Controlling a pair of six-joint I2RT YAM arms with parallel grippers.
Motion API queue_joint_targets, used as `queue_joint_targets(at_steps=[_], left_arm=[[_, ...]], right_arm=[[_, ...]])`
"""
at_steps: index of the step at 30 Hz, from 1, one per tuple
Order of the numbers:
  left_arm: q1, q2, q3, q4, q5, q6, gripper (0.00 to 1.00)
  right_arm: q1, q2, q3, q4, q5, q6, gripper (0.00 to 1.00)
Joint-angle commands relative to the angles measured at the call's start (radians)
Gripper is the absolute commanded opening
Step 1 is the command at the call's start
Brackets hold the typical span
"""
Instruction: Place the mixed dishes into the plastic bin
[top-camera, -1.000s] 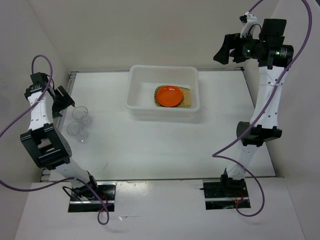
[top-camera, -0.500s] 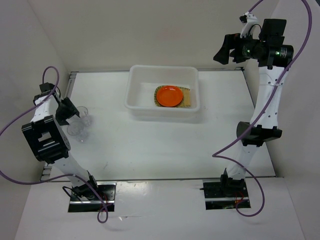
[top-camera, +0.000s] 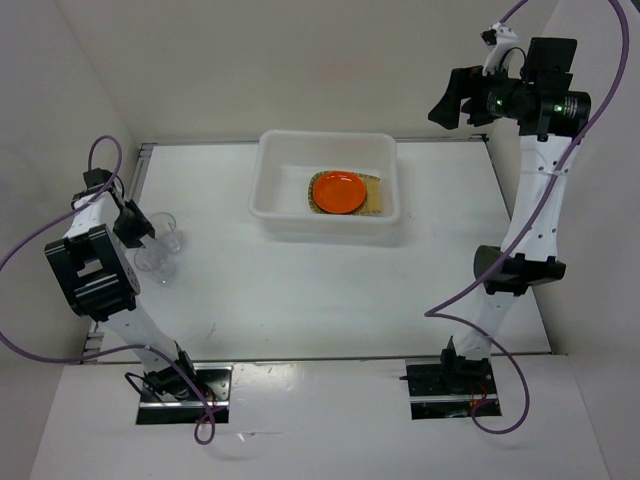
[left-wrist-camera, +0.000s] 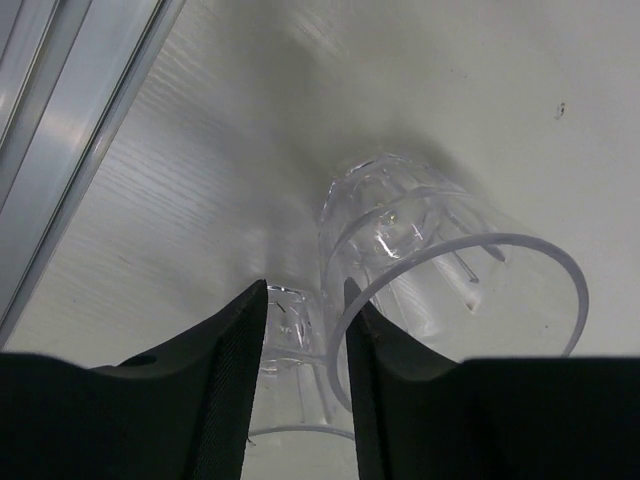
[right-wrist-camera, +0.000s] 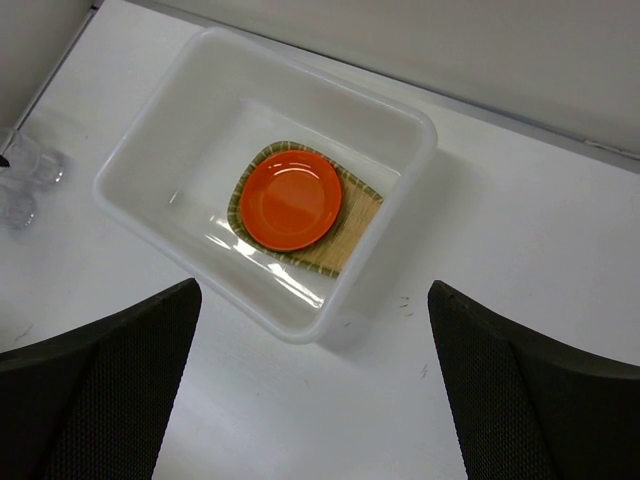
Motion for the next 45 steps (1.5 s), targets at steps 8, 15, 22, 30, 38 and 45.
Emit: queue_joint_targets(at_steps=[8,15,22,30,38,45], left_arm=[[0.004,-0.023,0.044,0.013,-0.09,-0.014,0.0],[0.044,-0.237,0.109,-0.017,-0.066,-0.08,0.0],[0.044,-0.373,0.106,0.097,0.398,-0.258,0.0],[-0.132,-0.393,0.249,0.26,0.393,-0.443,0.0],[-0.381,0.015,0.757,0.002,0.289,-0.25,0.0],[-0.553,0.576,1.671,-0.477,0.082,-0.154,0.0]], right_arm=[[-0.004,-0.059,-0.012,-0.005,0.0,0.006,0.99],[-0.004,-0.05,-0.012,-0.005,0.0,0.006,0.99],[-0.004,-0.03,0.008,-0.005,-0.02,0.015,0.99],[-0.004,0.0,0.045,-0.005,-0.047,0.015,0.99],[-0.014,0.048,0.118,-0.005,-0.047,0.015,0.99],[-0.023,0.039,0.117,-0.005,-0.046,0.015,0.99]])
